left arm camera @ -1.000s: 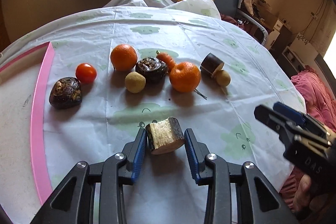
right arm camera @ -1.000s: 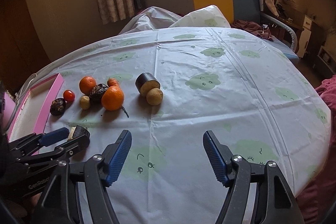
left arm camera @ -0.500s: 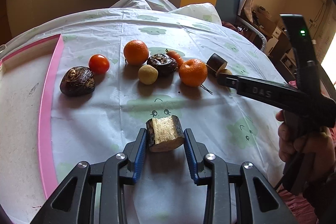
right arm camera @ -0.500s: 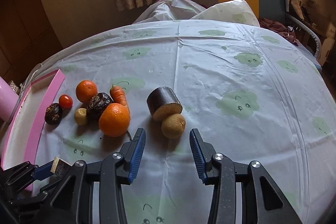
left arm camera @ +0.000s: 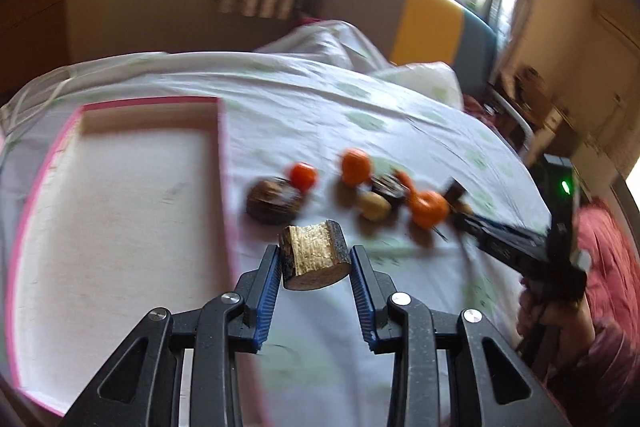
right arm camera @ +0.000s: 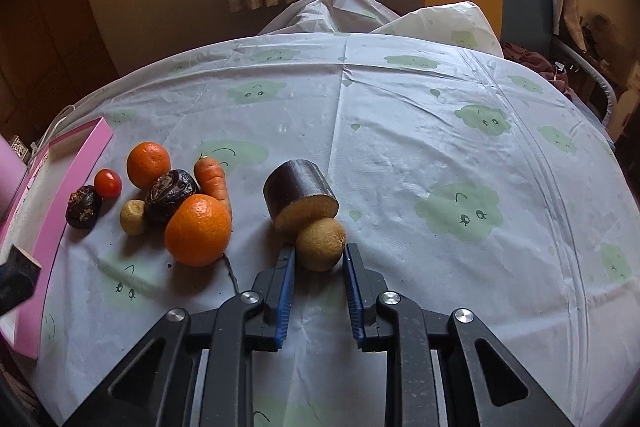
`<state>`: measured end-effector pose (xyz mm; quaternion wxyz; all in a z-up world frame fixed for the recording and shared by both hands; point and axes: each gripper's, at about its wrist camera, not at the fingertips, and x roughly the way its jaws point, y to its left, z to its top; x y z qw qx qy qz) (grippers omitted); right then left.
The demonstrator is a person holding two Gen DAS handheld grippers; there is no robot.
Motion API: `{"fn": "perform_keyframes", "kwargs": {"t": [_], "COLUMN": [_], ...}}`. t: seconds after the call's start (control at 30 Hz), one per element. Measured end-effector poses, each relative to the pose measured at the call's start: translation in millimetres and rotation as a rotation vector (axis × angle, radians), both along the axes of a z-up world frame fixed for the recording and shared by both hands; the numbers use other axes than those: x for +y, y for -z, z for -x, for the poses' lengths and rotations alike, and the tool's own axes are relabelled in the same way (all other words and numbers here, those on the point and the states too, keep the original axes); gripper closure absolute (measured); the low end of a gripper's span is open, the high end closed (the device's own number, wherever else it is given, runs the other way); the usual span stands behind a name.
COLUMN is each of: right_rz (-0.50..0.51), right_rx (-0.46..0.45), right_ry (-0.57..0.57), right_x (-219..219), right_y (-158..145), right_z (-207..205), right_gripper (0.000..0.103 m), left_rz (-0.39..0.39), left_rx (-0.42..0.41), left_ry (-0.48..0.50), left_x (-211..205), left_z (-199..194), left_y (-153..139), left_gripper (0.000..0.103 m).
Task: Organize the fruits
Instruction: 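Carry the wooden piece into the tray with the left gripper while the right gripper grasps the small potato, then carry the small potato into the tray with the right gripper and release it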
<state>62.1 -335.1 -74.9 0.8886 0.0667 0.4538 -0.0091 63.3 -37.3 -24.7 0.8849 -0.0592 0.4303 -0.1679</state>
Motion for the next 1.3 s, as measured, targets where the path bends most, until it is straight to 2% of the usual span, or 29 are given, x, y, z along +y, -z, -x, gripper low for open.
{"fn": "perform_keyframes", "kwargs": {"t": [0.07, 0.23, 0.37, 0.43, 0.53, 1.0, 1.3], "right_rz": [0.010, 0.032, 0.034, 0.034, 0.032, -0.048, -0.139], "right_rx": [0.003, 0.008, 0.013, 0.015, 0.018, 0.008, -0.026], "right_ry": [0.005, 0.000, -0.006, -0.008, -0.009, -0.069, -0.207], "right_x": [1, 4, 4, 4, 5, 29, 79], "right_y": [0, -1, -2, -2, -3, -10, -30], "right_z": [-1, -2, -1, 0, 3, 42, 49], "right_gripper": [0.079, 0.079, 0.079, 0.079, 0.079, 0.079, 0.080], "left_rz": [-0.039, -0.123, -0.127, -0.142, -0.134, -0.127, -0.123], "left_rx": [-0.002, 0.065, 0.114, 0.103, 0.093, 0.054, 0.041], "left_ry": [-0.084, -0.275, -0.330, -0.334, -0.333, -0.284, -0.290], "left_x": [23, 65, 83, 83, 82, 69, 78], "left_z": [-13, -46, -51, -44, -33, 6, 19], "left_y": [1, 20, 32, 31, 27, 11, 9], "left_gripper": [0.068, 0.068, 0.065, 0.057, 0.053, 0.053, 0.053]}}
